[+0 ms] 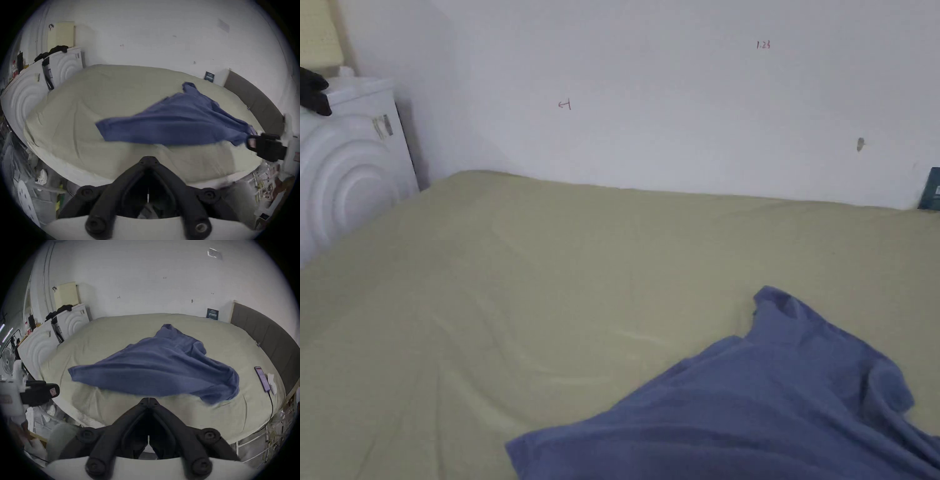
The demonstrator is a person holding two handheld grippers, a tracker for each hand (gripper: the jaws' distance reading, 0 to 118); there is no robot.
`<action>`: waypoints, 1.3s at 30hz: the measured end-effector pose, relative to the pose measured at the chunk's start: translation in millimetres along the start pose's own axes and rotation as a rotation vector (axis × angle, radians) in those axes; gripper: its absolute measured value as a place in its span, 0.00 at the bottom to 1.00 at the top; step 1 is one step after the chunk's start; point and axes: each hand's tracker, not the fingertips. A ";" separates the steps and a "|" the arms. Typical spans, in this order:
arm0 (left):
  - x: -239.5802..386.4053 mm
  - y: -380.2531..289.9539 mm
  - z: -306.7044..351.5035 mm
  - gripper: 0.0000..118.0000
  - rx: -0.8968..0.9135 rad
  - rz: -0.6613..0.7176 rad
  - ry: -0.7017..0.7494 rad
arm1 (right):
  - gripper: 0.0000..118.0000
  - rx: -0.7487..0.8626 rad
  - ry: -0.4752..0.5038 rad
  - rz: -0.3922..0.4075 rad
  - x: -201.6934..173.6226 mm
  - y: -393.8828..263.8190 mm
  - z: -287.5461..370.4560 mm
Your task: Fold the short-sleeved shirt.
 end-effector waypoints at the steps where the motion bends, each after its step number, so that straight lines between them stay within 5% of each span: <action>1: -10.5 10.3 -9.6 0.00 0.007 0.015 0.049 | 0.01 0.011 -0.003 -0.005 5.3 4.6 -0.3; 3: -29.2 25.4 -30.3 0.01 -0.005 0.045 0.092 | 0.01 0.036 -0.019 -0.014 13.6 13.8 0.8; 7: -62.7 37.9 -75.7 0.43 -0.070 0.126 0.204 | 0.01 0.080 -0.001 -0.044 36.8 24.4 0.3; 8: -68.9 38.3 -83.3 0.79 -0.080 0.136 0.174 | 0.01 0.089 -0.004 -0.044 40.4 25.4 0.0; 9: -74.7 36.8 -88.7 1.00 -0.060 0.150 0.131 | 0.01 0.090 -0.008 -0.041 44.4 27.1 -1.1; 18: -85.5 49.3 -156.0 0.94 -0.114 0.122 0.162 | 0.01 0.073 0.013 -0.025 56.7 38.0 -21.1; 21: -86.0 51.3 -162.4 0.63 -0.140 0.135 0.188 | 0.01 0.055 0.009 -0.016 60.6 44.3 -31.2; 22: -82.9 48.1 -154.1 0.45 -0.098 0.130 0.182 | 0.01 0.047 0.006 -0.010 63.5 48.9 -36.0; 23: -82.8 48.9 -148.9 0.12 -0.073 0.135 0.162 | 0.01 0.039 0.003 -0.004 68.8 55.0 -43.0; 24: -84.1 49.9 -146.7 0.00 -0.056 0.148 0.124 | 0.01 0.034 -0.003 0.004 74.5 63.9 -51.8; 27: -82.0 45.4 -146.6 0.00 -0.085 0.192 0.067 | 0.01 0.065 -0.061 0.053 99.3 105.3 -93.7; 28: -78.6 42.9 -146.5 0.00 -0.079 0.182 0.082 | 0.06 0.070 -0.045 0.055 109.8 122.1 -111.7; 29: -76.2 41.0 -146.1 0.00 -0.086 0.176 0.082 | 0.25 0.069 -0.011 0.067 119.7 138.4 -128.8; 30: -76.2 43.6 -145.0 0.00 -0.086 0.163 0.083 | 0.66 0.031 0.033 0.100 131.0 160.6 -154.1; 31: -75.6 43.1 -144.2 0.00 -0.087 0.160 0.078 | 0.84 -0.022 0.052 0.132 140.4 181.9 -180.7; 35: -75.4 44.8 -144.7 0.00 -0.090 0.167 0.056 | 0.85 -0.157 0.068 0.310 151.7 239.5 -275.7; 39: -74.5 45.9 -149.6 0.00 -0.099 0.143 0.067 | 0.85 -0.253 0.060 0.242 154.3 276.4 -358.9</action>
